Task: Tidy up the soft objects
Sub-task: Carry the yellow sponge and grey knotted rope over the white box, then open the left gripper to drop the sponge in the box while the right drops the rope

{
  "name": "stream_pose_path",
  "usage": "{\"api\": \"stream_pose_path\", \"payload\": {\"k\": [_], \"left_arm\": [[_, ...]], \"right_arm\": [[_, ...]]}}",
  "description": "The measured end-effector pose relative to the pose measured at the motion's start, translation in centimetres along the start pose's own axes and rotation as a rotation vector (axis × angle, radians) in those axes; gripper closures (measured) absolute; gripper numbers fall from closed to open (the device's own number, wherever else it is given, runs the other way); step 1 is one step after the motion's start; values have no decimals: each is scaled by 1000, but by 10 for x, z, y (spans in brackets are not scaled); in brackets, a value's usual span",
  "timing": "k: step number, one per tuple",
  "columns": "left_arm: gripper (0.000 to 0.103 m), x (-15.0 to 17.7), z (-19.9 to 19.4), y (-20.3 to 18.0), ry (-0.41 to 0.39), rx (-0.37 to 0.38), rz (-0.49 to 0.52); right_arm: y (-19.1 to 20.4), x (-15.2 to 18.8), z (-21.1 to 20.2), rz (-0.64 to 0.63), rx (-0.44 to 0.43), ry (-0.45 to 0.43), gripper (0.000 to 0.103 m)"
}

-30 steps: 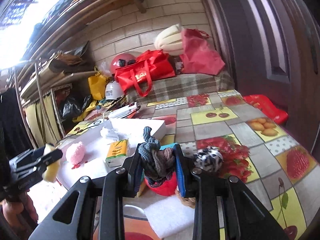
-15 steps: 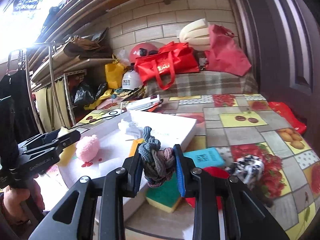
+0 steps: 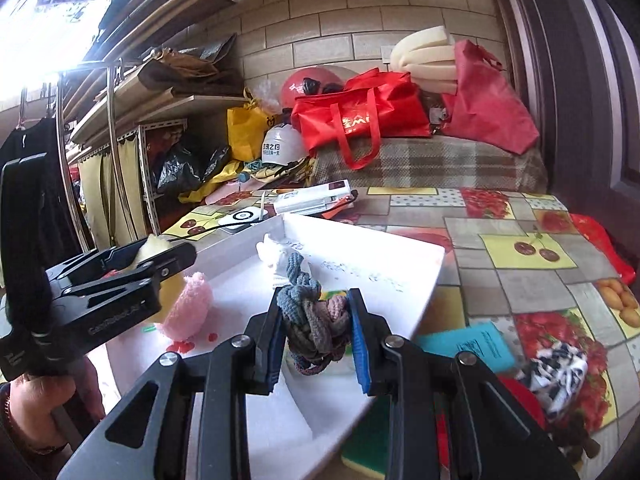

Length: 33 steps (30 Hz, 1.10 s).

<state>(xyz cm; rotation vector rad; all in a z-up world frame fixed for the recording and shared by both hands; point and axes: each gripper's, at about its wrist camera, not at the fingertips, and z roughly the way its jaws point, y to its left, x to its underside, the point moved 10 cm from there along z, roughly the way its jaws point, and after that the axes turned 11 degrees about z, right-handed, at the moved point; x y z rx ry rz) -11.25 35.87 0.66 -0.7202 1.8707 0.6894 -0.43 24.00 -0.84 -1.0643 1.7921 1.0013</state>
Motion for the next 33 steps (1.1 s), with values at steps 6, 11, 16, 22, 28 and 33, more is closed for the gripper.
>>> {"api": "stream_pose_path", "payload": {"k": [6,11,16,22,28,33], "left_arm": [[50,-3,14,11,7,-11,-33],[50,-7,6,4,-29,-25,10],[50,-11,3,-4,-46,-33,59],[50,-9,6,-2,-37,-25,44],[47,-8,6,-2,-33,-33,54],[25,-8,3,0,-43,-81,59]], "right_arm": [[12,-5,13,-44,-12,-7,74],[15,-7,23,-42,-28,7,74],[19,-5,23,-54,-36,13,74],[19,-5,27,-60,-34,27,73],[17,-6,28,-49,-34,27,73],[17,-5,28,-40,-30,30,53]]}}
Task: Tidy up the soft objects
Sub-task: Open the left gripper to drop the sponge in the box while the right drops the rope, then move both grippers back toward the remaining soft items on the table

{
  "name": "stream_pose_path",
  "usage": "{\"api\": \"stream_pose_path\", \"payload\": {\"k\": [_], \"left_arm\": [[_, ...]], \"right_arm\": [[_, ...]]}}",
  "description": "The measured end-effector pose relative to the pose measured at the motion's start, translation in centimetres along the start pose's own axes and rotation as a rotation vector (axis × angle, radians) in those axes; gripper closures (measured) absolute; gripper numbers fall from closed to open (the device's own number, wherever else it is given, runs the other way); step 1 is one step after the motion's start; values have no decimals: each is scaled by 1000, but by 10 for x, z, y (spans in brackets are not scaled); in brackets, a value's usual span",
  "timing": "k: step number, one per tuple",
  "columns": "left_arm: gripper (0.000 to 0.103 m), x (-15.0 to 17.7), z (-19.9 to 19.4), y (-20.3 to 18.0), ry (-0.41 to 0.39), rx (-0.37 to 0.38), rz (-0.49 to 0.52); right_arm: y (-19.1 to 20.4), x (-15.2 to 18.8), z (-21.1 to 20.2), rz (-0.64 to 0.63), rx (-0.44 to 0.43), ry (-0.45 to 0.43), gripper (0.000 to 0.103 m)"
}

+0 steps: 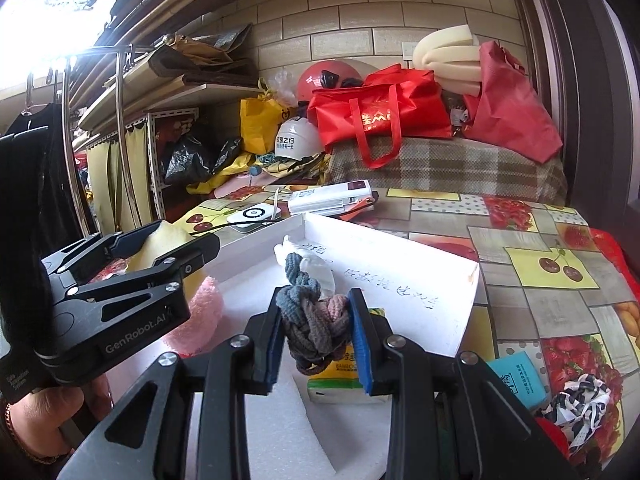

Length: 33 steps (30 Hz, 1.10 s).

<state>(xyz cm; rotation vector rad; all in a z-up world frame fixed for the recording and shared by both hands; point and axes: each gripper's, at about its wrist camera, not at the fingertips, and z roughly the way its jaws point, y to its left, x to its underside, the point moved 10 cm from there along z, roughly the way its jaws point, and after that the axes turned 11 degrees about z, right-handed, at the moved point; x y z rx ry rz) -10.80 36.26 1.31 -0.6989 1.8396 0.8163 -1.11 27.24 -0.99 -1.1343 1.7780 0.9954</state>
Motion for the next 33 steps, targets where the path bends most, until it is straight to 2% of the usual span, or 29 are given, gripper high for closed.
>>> {"api": "stream_pose_path", "payload": {"k": [1,2,3,8,33], "left_arm": [[11,-1,-2,0,-9,-9,0],[5,-1,-3,2,-16,-19,-3],[0,0,-3,5,-10,-29,-13],[0,3,0,9,-2,-16,-39],[0,3,-5,12,-16,-26,-50]], "right_arm": [[0,0,0,2,2,0,42],[-2,-1,0,7,6,-2,21],[-3,-1,0,11,11,-5,19],[-11,-3,0,55,22,-9,19],[-12,-4,-6,57,29,-38,19]]}}
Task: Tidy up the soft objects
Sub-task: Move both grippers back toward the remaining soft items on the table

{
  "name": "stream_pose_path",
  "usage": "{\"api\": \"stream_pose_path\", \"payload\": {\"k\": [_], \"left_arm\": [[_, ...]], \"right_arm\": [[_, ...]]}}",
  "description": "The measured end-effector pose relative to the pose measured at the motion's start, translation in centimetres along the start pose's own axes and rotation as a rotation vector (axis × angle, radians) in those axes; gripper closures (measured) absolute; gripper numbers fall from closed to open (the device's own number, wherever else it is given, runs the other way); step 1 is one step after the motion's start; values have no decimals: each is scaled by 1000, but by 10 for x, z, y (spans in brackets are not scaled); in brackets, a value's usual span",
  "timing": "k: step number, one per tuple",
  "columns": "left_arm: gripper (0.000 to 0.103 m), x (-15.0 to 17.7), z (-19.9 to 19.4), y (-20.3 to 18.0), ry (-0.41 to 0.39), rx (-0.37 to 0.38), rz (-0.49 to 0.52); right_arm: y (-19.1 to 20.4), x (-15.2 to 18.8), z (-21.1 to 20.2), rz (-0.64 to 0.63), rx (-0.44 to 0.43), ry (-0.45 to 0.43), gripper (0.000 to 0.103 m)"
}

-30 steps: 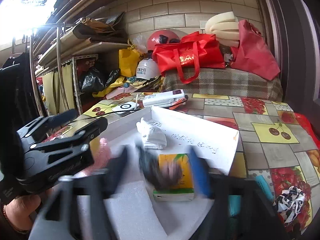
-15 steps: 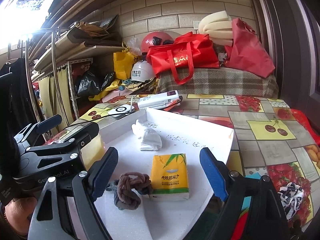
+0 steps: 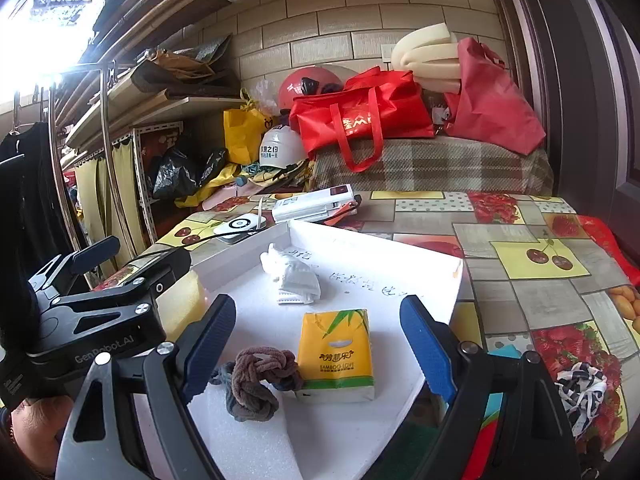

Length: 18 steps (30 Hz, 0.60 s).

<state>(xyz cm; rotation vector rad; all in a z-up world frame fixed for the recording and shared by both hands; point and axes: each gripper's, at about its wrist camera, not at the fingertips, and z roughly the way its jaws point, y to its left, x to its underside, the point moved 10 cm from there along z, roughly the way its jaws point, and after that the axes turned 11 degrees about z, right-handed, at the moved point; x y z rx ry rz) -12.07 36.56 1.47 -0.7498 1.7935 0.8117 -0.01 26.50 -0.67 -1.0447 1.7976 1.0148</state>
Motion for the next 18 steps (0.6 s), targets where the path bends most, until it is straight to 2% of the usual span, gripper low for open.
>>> {"api": "stream_pose_path", "payload": {"k": [12,18], "left_arm": [[0,1,-6,4,-7,-9,-7],[0,-3,-16,-1,-31,12,-13]], "right_arm": [[1,-6,-14,0,-16,-69,18],[-1,-8,-44,-28,9,-159,18]]}}
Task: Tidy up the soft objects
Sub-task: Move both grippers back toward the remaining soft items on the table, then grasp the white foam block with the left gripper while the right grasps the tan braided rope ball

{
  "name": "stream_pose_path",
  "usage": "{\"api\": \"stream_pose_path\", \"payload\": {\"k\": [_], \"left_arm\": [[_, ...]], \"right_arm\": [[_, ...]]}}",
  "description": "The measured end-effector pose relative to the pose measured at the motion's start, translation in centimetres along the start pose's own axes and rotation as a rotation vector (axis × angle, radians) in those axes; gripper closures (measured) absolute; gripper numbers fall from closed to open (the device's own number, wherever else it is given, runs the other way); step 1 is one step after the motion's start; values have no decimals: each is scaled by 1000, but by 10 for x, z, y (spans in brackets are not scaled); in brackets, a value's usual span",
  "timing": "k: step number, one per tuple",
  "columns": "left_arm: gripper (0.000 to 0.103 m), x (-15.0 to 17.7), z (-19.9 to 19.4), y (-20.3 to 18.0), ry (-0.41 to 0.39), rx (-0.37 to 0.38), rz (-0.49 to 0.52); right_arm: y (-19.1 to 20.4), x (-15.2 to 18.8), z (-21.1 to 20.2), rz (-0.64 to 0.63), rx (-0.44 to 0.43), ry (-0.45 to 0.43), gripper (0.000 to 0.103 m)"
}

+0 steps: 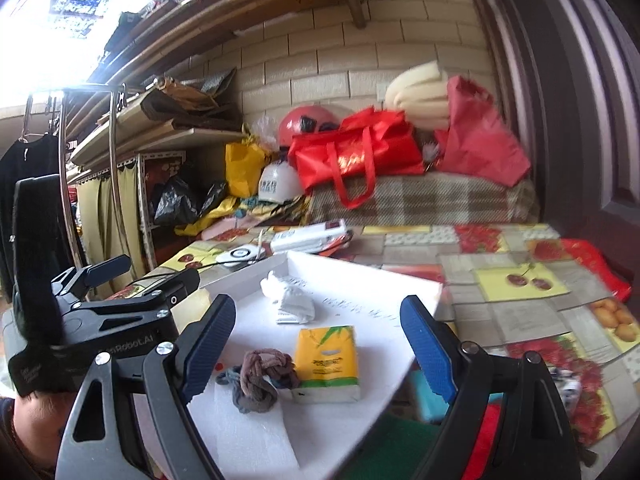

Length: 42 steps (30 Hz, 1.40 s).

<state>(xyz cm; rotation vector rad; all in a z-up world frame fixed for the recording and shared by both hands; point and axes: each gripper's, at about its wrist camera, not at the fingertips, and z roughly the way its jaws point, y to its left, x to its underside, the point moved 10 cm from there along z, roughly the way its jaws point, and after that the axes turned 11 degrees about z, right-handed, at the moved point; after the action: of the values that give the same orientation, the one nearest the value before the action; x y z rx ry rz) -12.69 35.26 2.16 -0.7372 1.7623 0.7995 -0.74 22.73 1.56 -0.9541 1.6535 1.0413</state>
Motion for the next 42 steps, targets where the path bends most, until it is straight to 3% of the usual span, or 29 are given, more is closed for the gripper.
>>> {"api": "stream_pose_path", "payload": {"k": [3,6,8,12,17,22,24,27,30,37,39,42], "left_arm": [[0,-2,-7,-12,-10,49,5],[0,-4,-14,-25,-18,71,29],[0,-6,-21,-34,-34,101,31],[0,-6,-27,-65,-25,229,76],[0,-1,-41,-107,10,399,126],[0,6,-75,-174,35,620,253],[0,14,-95,-208,58,725,342],[0,31,-112,-251,132,816,441],[0,37,-114,-268,175,843,470],[0,42,-92,-271,273,844,412],[0,46,-89,-271,299,848,409],[1,52,-88,-276,317,856,421]], "right_arm": [[-10,-7,-24,-12,32,-63,18],[-42,-14,-46,-31,221,-131,18],[-62,-17,-57,-24,278,-143,18],[-116,-25,-80,82,316,-159,18],[-173,-21,-95,259,307,-115,18],[-213,-11,-108,338,394,-71,17],[-216,-4,-104,343,364,-8,17],[-202,12,-97,330,255,112,17],[-180,24,-92,303,151,200,18],[-154,56,-67,194,111,401,20],[-155,65,-60,198,113,453,36],[-152,70,-55,229,42,486,57]]}}
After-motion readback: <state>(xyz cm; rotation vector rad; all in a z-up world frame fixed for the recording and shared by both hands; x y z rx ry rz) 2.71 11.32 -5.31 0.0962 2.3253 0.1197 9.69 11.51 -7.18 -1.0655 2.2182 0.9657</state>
